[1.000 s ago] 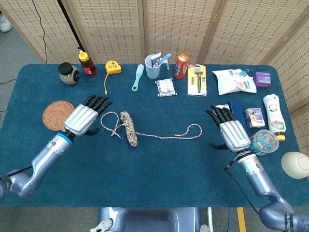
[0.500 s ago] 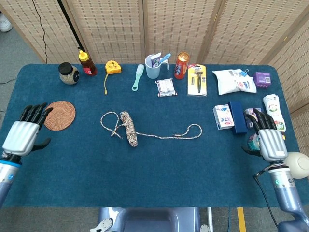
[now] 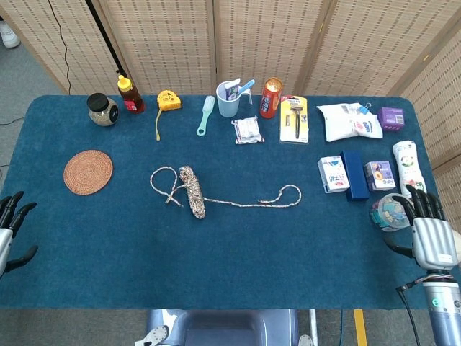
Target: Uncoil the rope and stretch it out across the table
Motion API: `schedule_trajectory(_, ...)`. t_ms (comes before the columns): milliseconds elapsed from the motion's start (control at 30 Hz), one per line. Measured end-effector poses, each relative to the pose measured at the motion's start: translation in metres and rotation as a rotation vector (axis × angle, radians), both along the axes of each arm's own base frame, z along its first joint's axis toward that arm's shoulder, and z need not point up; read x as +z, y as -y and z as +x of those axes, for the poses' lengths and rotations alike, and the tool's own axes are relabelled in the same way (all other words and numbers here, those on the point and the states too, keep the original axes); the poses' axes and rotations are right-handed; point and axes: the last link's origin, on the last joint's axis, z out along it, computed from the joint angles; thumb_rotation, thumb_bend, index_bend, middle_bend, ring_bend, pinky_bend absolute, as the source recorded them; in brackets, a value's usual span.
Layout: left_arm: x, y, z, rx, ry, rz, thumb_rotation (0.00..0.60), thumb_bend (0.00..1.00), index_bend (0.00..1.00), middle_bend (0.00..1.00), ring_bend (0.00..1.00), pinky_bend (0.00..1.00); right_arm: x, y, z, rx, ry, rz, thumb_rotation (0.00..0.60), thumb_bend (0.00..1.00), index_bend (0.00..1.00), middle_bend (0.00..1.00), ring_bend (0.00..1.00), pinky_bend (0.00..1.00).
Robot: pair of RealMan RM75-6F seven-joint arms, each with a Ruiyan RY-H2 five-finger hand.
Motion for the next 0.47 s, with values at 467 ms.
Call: schedule_trajectory(467,-0.011,0.004,0.014,-0.064,-0.004,-0.006,0.600,0.23,0.18,0.00,0.00,0.00,0.005,-0.021,-0.002,-0.052,-0.011,-0.025,0.600,0.18,0.21,0.07,0.00,0.00)
